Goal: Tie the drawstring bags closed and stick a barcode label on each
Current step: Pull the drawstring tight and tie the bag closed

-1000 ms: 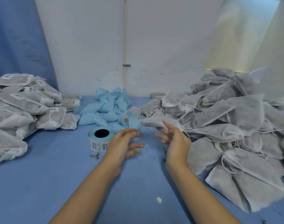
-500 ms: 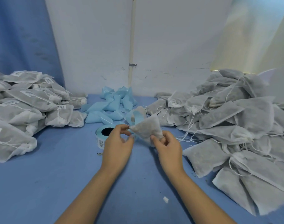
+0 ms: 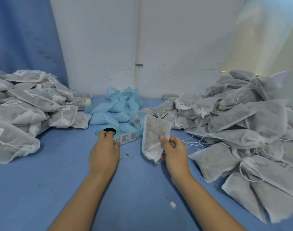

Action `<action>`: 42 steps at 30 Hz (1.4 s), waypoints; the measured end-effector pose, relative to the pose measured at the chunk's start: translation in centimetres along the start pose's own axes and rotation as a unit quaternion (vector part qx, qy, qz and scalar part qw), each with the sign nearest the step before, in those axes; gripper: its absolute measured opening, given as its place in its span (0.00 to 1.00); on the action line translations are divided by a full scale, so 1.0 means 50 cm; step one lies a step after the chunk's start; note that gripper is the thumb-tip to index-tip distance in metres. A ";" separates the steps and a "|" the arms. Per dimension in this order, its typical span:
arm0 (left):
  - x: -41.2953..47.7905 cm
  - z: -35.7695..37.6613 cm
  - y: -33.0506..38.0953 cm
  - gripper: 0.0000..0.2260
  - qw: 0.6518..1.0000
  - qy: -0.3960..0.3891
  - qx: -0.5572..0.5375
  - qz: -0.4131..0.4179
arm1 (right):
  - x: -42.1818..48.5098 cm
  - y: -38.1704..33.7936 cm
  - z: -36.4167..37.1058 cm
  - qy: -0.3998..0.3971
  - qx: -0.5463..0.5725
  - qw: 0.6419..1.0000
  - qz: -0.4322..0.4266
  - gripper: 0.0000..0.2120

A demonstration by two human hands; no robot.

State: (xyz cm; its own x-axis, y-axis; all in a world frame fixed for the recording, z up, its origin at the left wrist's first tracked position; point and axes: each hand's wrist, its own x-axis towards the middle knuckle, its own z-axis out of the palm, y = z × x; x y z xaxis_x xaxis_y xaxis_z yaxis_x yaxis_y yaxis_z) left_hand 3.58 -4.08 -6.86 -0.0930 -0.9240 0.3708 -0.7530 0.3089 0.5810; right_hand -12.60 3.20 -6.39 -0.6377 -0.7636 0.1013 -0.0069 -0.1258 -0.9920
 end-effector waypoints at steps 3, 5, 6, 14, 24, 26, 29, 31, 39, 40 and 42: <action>0.002 0.002 -0.004 0.15 0.999 0.024 -0.024 -0.013 | -0.004 -0.006 0.008 -0.023 0.068 0.997 0.030 0.07; 0.002 0.002 -0.005 0.15 0.999 0.037 -0.033 -0.007 | -0.007 -0.010 0.011 -0.038 0.131 0.989 0.057 0.06; 0.002 0.002 -0.006 0.15 0.998 0.045 -0.035 -0.001 | -0.008 -0.012 0.010 -0.040 0.147 0.986 0.066 0.05; -0.009 0.000 0.003 0.20 0.998 0.055 0.003 -0.012 | -0.007 -0.013 0.002 -0.021 0.168 0.982 0.088 0.06; -0.055 0.038 0.118 0.08 0.806 -0.182 -0.521 -0.213 | -0.001 -0.009 -0.001 -0.010 0.189 0.978 0.090 0.07; -0.053 0.038 0.120 0.07 0.746 -0.230 -0.585 -0.221 | -0.001 -0.008 -0.001 -0.028 0.173 0.981 0.083 0.05; -0.049 0.036 0.110 0.06 0.719 -0.214 -0.621 -0.225 | 0.000 -0.002 0.002 -0.049 0.111 0.990 0.075 0.05; -0.047 0.036 0.105 0.06 0.718 -0.201 -0.627 -0.227 | 0.001 0.007 0.009 -0.038 0.005 0.998 0.049 0.07; -0.051 0.038 0.102 0.11 0.763 -0.230 -0.583 -0.159 | -0.019 0.005 0.022 -0.102 -0.048 0.994 -0.013 0.09; -0.052 0.039 0.103 0.12 0.772 -0.235 -0.571 -0.150 | -0.020 0.003 0.022 -0.109 -0.037 0.993 -0.004 0.08; -0.055 0.041 0.105 0.16 0.787 -0.244 -0.551 -0.132 | -0.020 0.001 0.022 -0.110 -0.019 0.994 0.012 0.06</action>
State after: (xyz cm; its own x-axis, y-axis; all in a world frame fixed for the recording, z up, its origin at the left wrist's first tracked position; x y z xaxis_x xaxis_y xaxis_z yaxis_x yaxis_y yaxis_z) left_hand -1.46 -0.41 -6.34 -0.4687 -0.8827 -0.0343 0.2089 -0.1485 0.9666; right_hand -11.11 3.29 -6.48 -0.4536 -0.8869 0.0871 -0.0260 -0.0845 -0.9961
